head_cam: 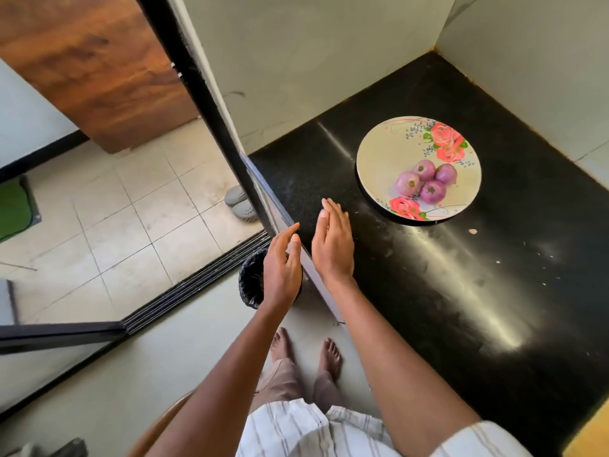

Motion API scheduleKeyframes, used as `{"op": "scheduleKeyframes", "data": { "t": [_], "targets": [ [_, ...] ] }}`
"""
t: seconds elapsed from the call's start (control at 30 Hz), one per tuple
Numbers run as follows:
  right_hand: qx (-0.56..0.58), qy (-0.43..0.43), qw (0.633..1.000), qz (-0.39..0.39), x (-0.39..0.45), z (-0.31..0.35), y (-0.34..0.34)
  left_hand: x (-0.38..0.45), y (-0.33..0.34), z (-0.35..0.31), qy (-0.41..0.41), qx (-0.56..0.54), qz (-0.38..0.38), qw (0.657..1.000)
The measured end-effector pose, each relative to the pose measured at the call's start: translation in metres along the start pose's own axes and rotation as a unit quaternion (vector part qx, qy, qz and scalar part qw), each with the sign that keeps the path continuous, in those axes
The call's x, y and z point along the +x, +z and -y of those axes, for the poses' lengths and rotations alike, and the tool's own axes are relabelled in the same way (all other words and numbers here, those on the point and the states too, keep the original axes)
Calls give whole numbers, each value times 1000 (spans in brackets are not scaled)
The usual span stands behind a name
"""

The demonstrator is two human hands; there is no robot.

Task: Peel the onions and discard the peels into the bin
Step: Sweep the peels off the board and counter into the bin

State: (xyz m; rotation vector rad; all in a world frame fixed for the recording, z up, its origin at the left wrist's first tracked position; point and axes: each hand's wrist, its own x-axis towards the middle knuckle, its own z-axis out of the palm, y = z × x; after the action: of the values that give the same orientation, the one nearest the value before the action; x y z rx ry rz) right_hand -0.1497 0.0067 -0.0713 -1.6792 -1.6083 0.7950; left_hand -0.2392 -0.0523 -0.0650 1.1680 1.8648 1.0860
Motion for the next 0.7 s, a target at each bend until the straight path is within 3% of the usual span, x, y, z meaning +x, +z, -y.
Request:
{"op": "scheduleKeyframes", "data": {
  "t": [0.07, 0.13, 0.2, 0.3, 0.43, 0.7],
  "targets": [
    [65, 2, 998, 9, 11, 9, 3, 0, -1, 6, -56, -59, -11, 997],
    [162, 46, 985, -37, 16, 9, -9, 0, -2, 13, -111, -126, -10, 986],
    [185, 67, 975, -100, 15, -4, -25, 0, -1, 12, -179, -223, -16, 958],
    [125, 16, 990, -67, 5, -22, -33, 3, 11, -1, -263, -390, -41, 881],
    [105, -17, 994, 5, 16, -14, -22, 22, 33, -5, -281, -551, -128, 775],
    [118, -57, 988, 84, 15, -6, 3, 39, 51, 17, -270, -709, -201, 620]
  ]
}}
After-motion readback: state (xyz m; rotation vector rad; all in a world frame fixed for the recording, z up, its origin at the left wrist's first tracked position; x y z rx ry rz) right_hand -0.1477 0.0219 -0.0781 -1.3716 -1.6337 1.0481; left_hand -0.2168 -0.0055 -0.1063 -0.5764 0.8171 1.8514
